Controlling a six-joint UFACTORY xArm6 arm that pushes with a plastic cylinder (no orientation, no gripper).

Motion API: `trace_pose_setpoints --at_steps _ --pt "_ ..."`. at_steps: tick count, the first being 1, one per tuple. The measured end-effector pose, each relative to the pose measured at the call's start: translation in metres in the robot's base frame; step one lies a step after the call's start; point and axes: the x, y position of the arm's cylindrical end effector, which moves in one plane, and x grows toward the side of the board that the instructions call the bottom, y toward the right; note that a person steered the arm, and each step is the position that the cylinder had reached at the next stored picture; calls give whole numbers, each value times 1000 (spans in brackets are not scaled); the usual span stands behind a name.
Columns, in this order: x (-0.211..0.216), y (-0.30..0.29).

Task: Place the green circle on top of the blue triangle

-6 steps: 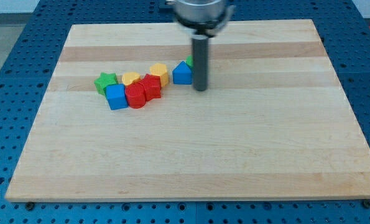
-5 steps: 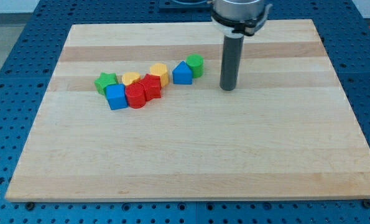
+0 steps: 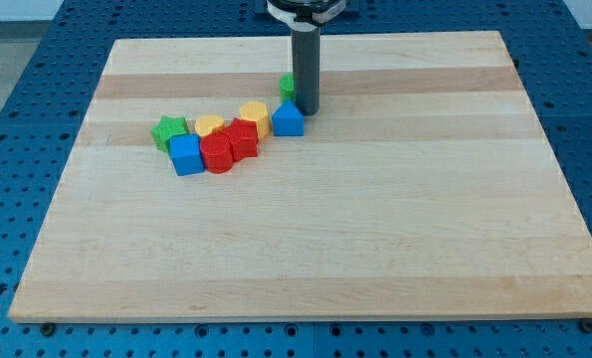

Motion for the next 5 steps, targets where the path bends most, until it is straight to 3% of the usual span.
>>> trace_pose_setpoints --at_steps 1,2,3,4,5 --pt "-11 46" --pt "-34 52" --pt "-59 27" --pt "-75 -34" --pt "-74 -80"
